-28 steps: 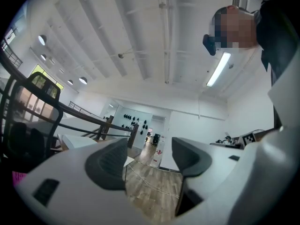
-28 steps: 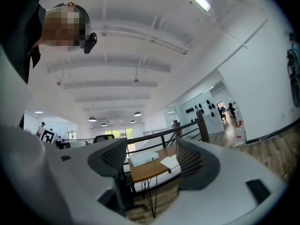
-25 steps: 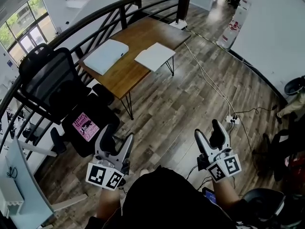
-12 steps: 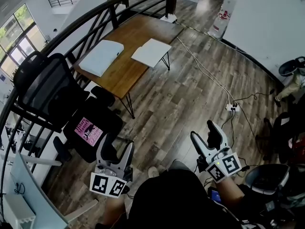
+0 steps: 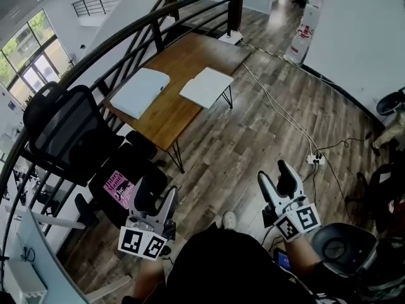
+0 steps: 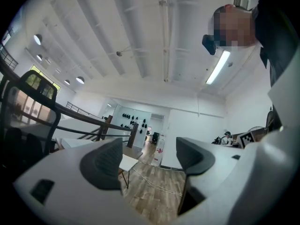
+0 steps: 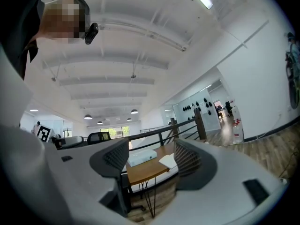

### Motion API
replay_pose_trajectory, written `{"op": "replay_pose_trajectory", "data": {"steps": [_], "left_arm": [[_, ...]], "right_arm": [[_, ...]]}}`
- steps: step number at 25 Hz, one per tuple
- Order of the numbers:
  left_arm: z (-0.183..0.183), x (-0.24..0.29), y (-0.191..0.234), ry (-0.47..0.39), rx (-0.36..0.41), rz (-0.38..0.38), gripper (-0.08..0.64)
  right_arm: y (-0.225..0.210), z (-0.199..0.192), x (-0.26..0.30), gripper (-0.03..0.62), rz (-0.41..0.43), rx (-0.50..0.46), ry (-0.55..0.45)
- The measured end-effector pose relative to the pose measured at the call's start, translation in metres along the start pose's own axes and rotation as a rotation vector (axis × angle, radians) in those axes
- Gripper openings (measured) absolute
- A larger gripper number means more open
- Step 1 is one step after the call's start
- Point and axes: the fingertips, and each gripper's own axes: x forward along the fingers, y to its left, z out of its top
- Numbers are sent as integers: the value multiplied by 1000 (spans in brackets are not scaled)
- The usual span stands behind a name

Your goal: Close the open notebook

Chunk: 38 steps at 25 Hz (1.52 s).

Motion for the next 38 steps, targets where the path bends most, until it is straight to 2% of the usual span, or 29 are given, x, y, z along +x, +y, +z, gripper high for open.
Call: {"op": "replay_pose_trajectory", "data": {"steps": [11,16,23,26,29,34,38], "left_arm": [[-9,92,-7,28,15,11,350],[-24,131,-5,59,14,43,350],[-43,172,-13,74,-7,96,350],[-50,185,-17,91,-5,91,350],[-58,198,-18,118,7,86,350],[-63,228,-16,122,8,65,350],[-63,262,-4,110,32,30,350]], "right_arm": [[-92,12,51,254,-34,66,-33],[-145,6,60,228,-78,94,9],[-204,2,66,219,-81,119,56],[-221,2,74,214,-94,141,54],[-233,0,81,170,-95,154,61],[-249,-6,96,170,-99,155,72],[-258,4,119,173,-109,124,41]]}}
